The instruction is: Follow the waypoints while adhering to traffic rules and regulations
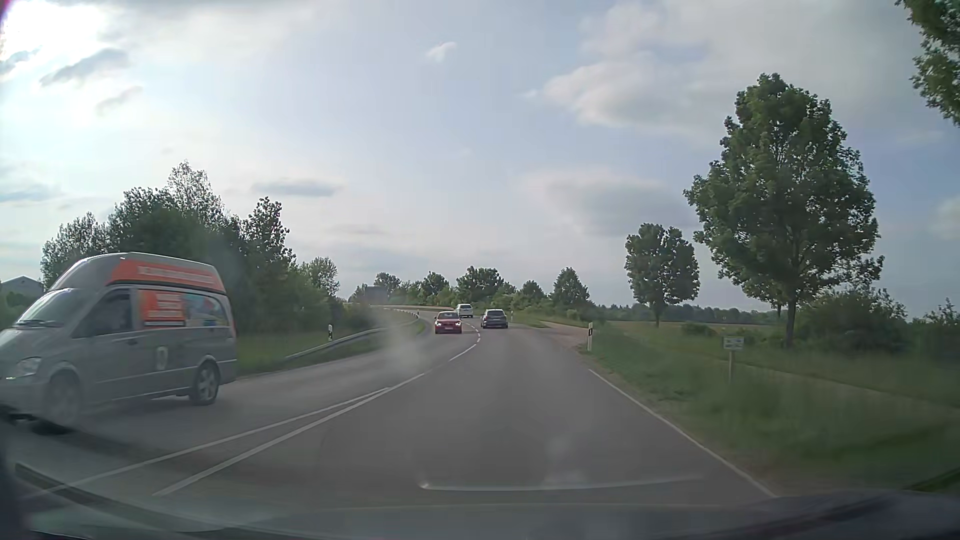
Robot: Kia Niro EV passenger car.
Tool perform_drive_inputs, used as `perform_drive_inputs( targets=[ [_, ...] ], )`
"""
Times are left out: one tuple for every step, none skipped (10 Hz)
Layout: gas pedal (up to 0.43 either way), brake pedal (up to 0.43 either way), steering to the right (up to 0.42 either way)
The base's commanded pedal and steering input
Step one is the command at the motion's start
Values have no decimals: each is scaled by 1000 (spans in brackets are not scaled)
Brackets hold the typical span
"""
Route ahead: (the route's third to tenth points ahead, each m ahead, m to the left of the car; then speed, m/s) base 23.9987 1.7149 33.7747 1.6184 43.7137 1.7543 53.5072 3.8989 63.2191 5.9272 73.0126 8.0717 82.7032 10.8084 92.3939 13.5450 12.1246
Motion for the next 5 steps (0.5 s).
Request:
perform_drive_inputs(
  targets=[
    [350, 0, 9],
    [350, 0, 5],
    [350, 0, 4],
    [350, 0, 4],
    [350, 0, 3]
  ],
)
